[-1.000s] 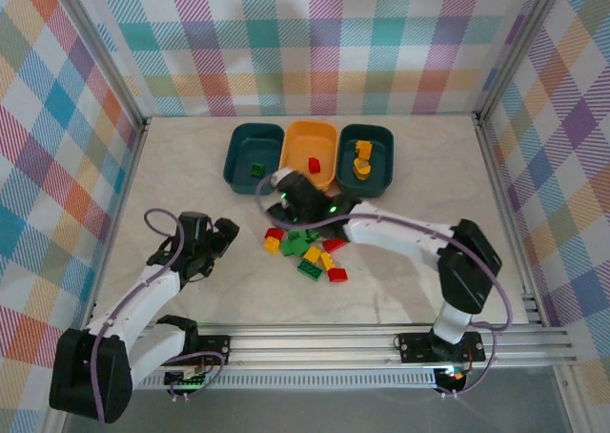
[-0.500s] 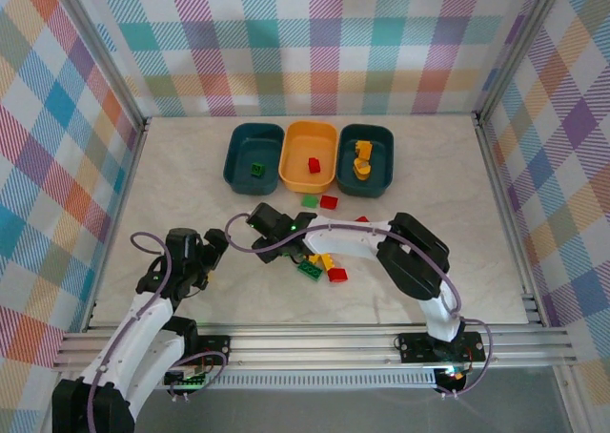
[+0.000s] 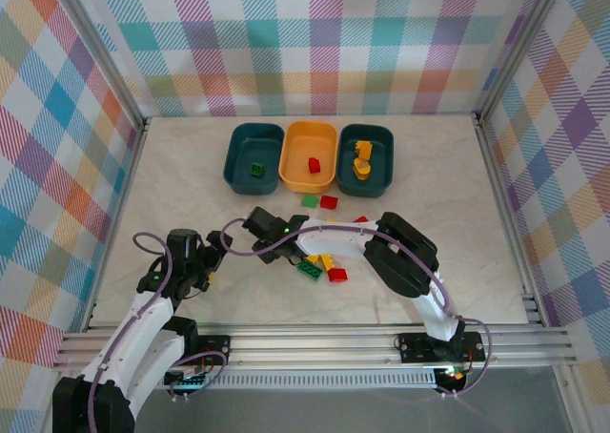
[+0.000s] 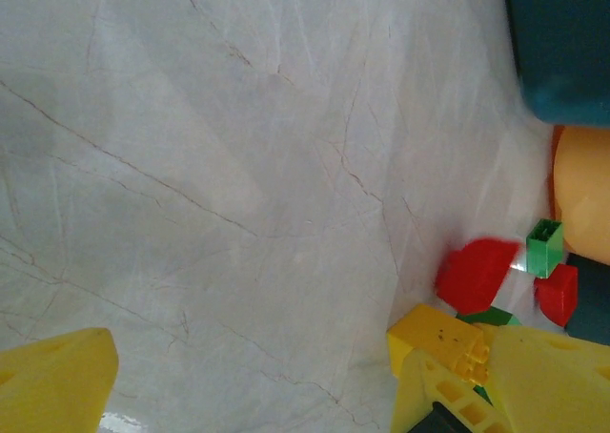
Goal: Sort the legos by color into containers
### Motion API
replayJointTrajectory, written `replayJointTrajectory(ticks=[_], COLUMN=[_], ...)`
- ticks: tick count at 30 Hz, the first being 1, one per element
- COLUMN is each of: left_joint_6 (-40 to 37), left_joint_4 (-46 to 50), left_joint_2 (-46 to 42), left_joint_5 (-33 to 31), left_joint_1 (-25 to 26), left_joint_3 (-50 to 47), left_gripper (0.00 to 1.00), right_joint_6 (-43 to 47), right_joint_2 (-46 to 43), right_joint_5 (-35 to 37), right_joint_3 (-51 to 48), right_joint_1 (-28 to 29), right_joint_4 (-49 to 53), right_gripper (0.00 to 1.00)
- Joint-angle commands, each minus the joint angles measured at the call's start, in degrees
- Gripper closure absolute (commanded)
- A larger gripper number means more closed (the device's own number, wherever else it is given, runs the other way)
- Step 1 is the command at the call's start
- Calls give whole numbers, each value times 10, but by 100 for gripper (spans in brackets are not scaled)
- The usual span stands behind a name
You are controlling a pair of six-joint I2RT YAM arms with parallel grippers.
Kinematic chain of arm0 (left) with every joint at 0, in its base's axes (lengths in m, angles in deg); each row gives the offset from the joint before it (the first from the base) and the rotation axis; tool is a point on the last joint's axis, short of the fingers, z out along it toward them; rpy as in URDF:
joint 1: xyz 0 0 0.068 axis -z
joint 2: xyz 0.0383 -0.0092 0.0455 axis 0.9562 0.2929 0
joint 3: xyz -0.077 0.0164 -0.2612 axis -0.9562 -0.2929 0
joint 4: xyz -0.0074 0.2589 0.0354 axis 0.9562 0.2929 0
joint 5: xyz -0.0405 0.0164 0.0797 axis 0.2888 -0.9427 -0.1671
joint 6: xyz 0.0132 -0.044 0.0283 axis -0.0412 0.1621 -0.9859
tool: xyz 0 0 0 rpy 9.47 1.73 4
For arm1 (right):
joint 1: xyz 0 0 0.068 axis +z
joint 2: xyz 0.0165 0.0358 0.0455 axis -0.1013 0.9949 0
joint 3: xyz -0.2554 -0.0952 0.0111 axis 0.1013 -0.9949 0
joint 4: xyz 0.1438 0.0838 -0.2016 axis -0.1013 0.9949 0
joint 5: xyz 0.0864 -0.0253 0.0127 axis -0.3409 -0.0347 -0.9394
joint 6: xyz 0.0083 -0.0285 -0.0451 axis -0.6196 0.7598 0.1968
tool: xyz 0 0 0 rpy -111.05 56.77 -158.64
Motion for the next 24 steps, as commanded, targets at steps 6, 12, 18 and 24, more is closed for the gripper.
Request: replayJointTrajectory(ticks=[6, 12, 18, 24], left_joint_6=[-9, -15, -20, -18], left_joint_4=[-9, -11, -31, -113], left_joint_2=[8, 9, 10, 45], left_joint_5=[6, 13, 29, 77], left_joint_1=[-7, -8, -7, 26], left_joint_3=[-14, -13, -12, -8], left_gripper=[0, 0, 0, 0], right_joint_6=[-9, -8, 0, 11], right_joint_2=[-6, -68, -159, -189], right_joint_5=[8, 17, 20, 23], right_joint_3=[-12, -36, -51, -44], right_joint_1=[8, 8, -31, -165], right_joint_4=[-12, -32, -51, -52], right_gripper=[65, 69, 70, 70])
